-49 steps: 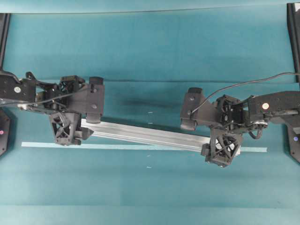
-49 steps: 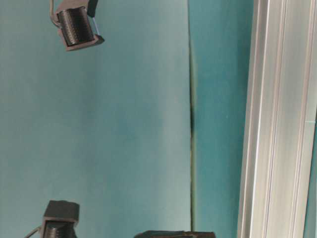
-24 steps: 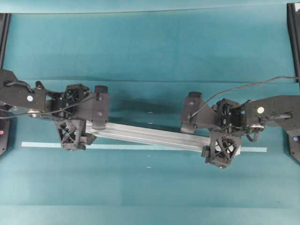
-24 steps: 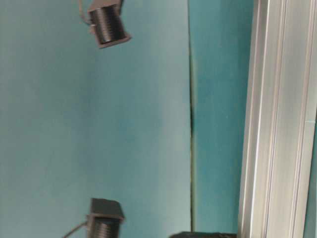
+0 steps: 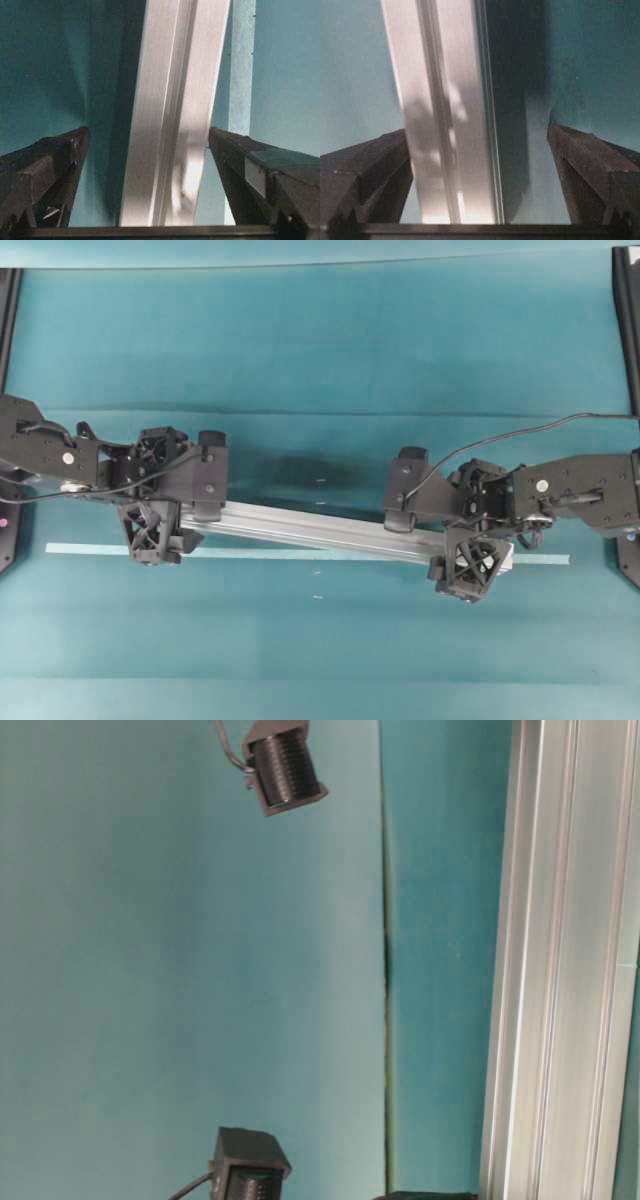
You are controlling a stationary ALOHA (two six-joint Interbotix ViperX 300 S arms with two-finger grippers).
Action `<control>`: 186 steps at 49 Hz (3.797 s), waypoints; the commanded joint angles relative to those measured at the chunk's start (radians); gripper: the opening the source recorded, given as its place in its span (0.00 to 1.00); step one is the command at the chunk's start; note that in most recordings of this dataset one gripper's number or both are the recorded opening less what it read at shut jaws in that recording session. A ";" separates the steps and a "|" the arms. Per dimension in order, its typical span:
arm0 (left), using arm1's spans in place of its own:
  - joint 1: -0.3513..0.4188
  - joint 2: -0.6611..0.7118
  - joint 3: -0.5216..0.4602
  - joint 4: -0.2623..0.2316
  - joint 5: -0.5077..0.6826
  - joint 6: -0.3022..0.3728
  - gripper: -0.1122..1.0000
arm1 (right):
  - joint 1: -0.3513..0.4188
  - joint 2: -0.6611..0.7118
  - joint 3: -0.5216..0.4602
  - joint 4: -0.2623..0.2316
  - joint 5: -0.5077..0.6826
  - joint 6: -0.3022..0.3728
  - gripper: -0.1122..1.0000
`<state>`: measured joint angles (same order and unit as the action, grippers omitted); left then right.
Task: Lift the metal rail with both hands.
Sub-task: 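Tighten both grippers on the rail and begin raising it, then lift the rail upward and away with both grippers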
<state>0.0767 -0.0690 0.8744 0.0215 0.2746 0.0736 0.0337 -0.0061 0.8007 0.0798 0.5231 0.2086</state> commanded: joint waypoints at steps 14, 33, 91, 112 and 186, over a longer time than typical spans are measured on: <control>0.005 0.029 -0.006 0.002 -0.032 -0.002 0.97 | 0.000 0.009 0.003 0.003 -0.012 0.002 1.00; 0.008 0.034 -0.012 0.002 -0.048 -0.002 0.96 | -0.003 0.008 0.000 0.003 -0.011 0.003 1.00; 0.005 -0.038 -0.026 0.002 -0.020 0.046 0.42 | -0.009 -0.028 -0.064 0.035 0.097 0.002 0.47; 0.028 -0.199 -0.210 0.005 0.345 0.089 0.42 | -0.054 -0.204 -0.247 0.058 0.460 0.011 0.47; 0.018 -0.262 -0.879 0.005 1.045 0.069 0.42 | -0.094 -0.264 -0.868 0.034 1.129 -0.005 0.47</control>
<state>0.1058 -0.3191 0.0491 0.0199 1.3131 0.1626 -0.0491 -0.2654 -0.0276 0.1135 1.6444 0.2071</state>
